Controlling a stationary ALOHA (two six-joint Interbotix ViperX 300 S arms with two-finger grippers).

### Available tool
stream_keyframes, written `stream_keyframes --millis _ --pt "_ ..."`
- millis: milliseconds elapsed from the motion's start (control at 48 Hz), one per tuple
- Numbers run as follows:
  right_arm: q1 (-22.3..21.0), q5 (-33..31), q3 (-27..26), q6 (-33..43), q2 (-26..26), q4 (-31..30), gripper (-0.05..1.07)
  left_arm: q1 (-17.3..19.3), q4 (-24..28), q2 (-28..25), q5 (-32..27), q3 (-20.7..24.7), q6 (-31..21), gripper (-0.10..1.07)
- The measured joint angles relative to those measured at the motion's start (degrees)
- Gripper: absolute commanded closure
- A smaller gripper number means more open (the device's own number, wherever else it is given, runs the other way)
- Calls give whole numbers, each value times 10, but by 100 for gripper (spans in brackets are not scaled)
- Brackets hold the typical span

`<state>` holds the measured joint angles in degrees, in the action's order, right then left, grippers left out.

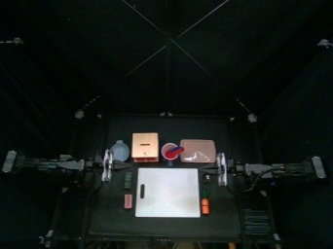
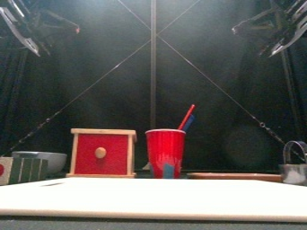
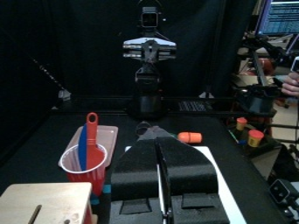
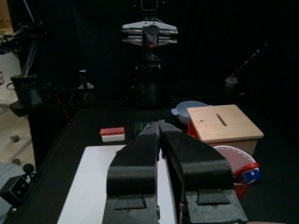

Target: Grab dough cutter and place on plate

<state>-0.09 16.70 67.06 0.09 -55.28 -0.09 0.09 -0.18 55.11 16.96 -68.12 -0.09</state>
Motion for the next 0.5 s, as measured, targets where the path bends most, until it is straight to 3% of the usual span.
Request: stream_keyframes --millis 125,208,396,500 --pt "-18 -20 -1 28 12 41 99 -2 1 -14 10 0 1 102" --pt "-56 -61 -10 43 41 90 98 -4 2 -23 17 0 1 101" --pt "-170 -146 -49 70 155 156 96 -4 2 -32 33 0 2 101" --pt "-199 -157 -68 71 210 161 83 -4 2 -32 36 0 2 101"
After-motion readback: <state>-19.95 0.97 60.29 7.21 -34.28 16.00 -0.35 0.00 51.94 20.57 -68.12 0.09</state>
